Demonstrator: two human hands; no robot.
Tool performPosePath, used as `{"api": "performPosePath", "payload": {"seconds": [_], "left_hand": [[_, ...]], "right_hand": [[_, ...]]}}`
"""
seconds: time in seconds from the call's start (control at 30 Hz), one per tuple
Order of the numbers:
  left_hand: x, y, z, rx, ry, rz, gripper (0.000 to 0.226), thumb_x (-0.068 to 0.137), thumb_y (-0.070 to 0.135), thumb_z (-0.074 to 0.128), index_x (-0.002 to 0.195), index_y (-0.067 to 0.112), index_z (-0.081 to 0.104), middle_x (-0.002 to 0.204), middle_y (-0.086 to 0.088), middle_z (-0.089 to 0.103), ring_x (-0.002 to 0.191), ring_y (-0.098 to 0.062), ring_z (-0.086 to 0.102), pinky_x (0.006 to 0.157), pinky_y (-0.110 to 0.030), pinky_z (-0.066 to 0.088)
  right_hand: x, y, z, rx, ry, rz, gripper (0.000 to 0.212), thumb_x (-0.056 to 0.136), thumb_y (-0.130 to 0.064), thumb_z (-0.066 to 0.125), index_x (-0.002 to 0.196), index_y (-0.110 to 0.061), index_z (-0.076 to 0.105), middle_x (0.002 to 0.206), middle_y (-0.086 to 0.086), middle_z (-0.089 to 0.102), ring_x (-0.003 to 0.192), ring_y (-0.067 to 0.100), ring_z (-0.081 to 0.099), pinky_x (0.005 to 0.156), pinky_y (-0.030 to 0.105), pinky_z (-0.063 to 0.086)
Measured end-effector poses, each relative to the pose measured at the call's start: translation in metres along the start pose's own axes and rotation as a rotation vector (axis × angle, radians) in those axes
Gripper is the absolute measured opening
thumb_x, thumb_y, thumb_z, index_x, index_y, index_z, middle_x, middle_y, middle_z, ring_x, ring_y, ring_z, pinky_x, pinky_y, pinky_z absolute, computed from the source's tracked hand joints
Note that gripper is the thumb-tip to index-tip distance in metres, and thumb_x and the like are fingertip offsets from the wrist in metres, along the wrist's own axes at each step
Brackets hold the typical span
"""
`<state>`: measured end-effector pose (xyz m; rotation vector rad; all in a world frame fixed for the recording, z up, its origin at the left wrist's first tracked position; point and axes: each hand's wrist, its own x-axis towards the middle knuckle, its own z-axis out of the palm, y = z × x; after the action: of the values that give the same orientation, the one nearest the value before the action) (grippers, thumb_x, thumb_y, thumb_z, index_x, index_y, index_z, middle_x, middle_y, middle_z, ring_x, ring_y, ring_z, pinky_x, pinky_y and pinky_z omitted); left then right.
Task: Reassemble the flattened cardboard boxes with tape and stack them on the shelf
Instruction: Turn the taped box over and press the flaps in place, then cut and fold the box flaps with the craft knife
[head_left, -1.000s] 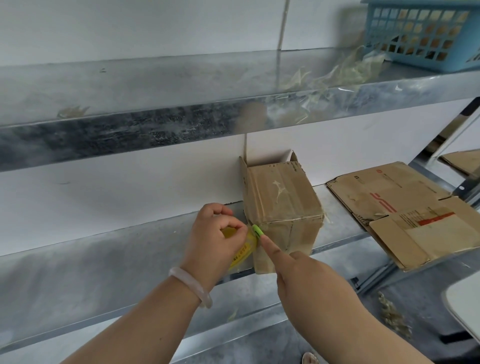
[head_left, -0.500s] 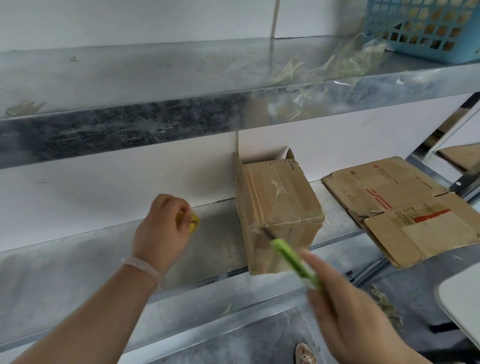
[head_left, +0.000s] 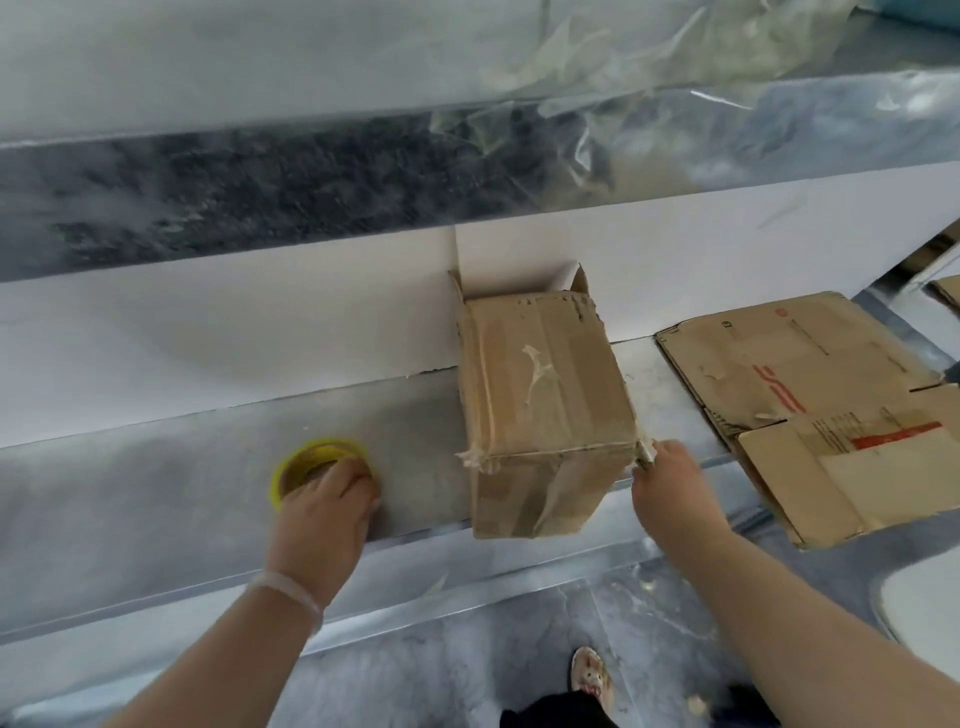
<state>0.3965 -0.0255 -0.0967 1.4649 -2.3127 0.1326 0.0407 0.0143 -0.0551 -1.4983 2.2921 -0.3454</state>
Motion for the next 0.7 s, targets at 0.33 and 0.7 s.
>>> {"api": "performPosePath", "payload": {"seconds": [0.33, 0.7], "left_hand": [[0.015, 0.043, -0.052, -0.409, 0.080, -0.288, 0.028, 0.092, 0.029, 0.045, 0.115, 0.023, 0.062, 0.099, 0.013, 0.069, 0.095, -0.005, 0.064, 0.088, -0.031, 0.051], [0.060, 0.173, -0.089, -1.316, 0.110, -0.482, 0.082, 0.083, 0.060, 0.051, 0.151, 0.037, 0.010, 0.142, 0.028, 0.040, 0.131, 0.007, 0.038, 0.108, -0.020, 0.035]], "right_hand": [[-0.024, -0.015, -0.030, 0.648, 0.188, -0.057, 0.047, 0.104, -0.018, 0.036, 0.150, -0.031, 0.034, 0.151, -0.011, 0.039, 0.138, 0.009, 0.037, 0.117, 0.040, 0.031], [-0.093, -0.101, -0.044, 1.263, 0.052, -0.161, 0.062, 0.084, -0.056, 0.043, 0.144, -0.043, 0.038, 0.136, -0.027, 0.051, 0.122, -0.014, 0.047, 0.095, 0.006, 0.041]]}}
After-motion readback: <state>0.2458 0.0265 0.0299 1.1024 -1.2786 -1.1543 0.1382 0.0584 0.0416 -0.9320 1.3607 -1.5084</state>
